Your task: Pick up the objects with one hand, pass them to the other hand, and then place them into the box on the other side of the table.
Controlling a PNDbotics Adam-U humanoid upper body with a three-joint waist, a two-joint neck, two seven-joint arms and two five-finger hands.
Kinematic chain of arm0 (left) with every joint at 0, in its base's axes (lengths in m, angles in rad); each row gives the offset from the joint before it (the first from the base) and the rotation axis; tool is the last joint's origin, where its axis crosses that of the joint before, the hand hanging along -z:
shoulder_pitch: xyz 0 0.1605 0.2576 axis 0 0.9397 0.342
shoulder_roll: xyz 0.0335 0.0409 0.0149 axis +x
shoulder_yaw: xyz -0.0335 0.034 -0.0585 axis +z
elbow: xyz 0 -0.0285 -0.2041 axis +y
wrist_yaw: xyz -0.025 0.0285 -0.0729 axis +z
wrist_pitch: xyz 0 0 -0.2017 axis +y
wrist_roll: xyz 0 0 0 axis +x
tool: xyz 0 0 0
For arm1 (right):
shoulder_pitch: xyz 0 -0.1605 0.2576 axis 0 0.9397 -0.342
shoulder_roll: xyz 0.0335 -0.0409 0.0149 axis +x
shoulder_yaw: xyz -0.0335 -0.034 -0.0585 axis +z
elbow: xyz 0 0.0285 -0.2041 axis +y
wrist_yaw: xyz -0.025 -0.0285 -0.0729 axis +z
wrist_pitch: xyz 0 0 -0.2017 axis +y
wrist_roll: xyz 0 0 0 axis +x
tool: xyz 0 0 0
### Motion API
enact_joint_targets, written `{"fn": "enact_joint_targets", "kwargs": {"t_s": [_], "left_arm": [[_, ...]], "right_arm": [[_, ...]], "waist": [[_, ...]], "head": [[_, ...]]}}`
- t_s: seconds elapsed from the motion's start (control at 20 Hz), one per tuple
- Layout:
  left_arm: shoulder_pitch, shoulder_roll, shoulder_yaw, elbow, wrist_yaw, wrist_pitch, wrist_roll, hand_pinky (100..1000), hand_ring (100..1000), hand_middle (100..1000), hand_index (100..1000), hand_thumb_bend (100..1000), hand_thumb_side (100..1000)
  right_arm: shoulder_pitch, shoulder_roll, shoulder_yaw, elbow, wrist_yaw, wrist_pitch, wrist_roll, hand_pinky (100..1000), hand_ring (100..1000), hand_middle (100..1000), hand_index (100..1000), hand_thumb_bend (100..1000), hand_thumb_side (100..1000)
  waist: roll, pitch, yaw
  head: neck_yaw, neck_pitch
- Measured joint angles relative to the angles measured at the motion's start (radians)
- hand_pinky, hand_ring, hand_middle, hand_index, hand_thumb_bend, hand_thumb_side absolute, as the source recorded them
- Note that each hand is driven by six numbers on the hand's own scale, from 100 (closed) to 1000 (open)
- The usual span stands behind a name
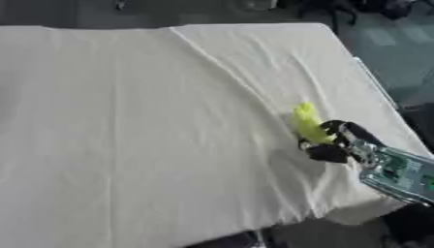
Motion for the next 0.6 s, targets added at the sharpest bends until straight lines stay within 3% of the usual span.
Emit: {"fn": "enact_joint_targets", "kwargs": {"t_s": [0.6], "left_arm": [[0.000,0.005,0.006,0.000,0.000,0.000,0.005,880,786,734,840,119,791]], "right_arm": [[0.001,0.017,-0.054,0.000,-0.015,-0.018,-0.018,856,845,847,911,353,542]], "waist": [[0.002,0.031,-0.006]], "head": [[0.002,-0.008]]}}
